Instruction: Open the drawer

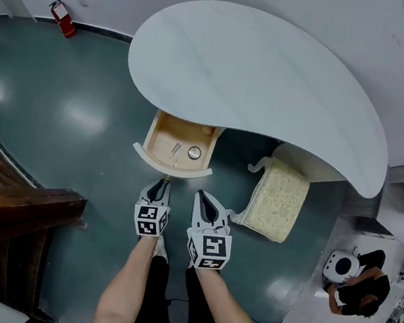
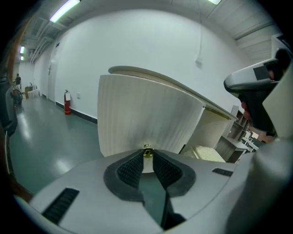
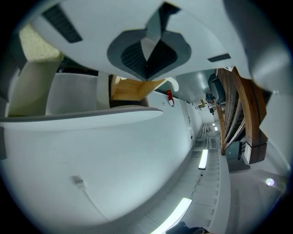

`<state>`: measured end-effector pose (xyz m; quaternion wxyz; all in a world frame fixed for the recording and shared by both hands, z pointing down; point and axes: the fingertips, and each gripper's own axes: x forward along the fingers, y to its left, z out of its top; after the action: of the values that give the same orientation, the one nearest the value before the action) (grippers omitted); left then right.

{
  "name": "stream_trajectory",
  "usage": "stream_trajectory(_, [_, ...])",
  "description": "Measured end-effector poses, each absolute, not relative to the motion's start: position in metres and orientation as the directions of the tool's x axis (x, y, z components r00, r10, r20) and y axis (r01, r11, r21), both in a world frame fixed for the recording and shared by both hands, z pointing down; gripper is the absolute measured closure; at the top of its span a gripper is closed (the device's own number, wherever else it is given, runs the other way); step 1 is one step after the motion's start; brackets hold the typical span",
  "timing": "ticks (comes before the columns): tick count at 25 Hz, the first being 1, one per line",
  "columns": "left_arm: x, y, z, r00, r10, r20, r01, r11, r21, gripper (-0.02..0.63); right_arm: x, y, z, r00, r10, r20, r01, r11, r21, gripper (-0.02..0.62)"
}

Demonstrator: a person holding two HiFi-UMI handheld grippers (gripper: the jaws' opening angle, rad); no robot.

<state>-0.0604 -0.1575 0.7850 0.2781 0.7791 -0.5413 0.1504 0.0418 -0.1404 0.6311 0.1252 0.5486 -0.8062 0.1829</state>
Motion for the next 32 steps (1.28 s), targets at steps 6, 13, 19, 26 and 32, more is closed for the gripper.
stream_trajectory(6, [-0.058, -0.144, 0.756, 0.368, -0.772, 0.518, -0.929, -0.283, 0.239, 0.6, 0.047, -0.141, 0.618, -0.366, -0.841, 0.399, -0.931, 0.333, -0.153, 0.581])
stream_trajectory(13, [-0.047, -0.132, 0.692, 0.381, -0.801, 0.462, -0.924, -0.309, 0.226, 0.601, 0.045, -0.127, 0.59, -0.385, -0.834, 0.395, -0.923, 0.351, -0.159, 0.581])
stream_trajectory(19, [-0.045, -0.12, 0.631, 0.393, -0.824, 0.409, -0.919, -0.341, 0.196, 0.601, 0.047, -0.116, 0.558, -0.396, -0.838, 0.375, -0.918, 0.369, -0.145, 0.581])
stream_trajectory(26, [-0.039, -0.108, 0.563, 0.408, -0.84, 0.359, -0.913, -0.367, 0.179, 0.601, 0.043, -0.103, 0.512, -0.437, -0.825, 0.358, -0.899, 0.413, -0.144, 0.581])
stream_trajectory(32, [-0.027, -0.098, 0.511, 0.436, -0.834, 0.337, -0.899, -0.415, 0.139, 0.601, 0.045, -0.088, 0.476, -0.442, -0.822, 0.36, -0.897, 0.412, -0.161, 0.581])
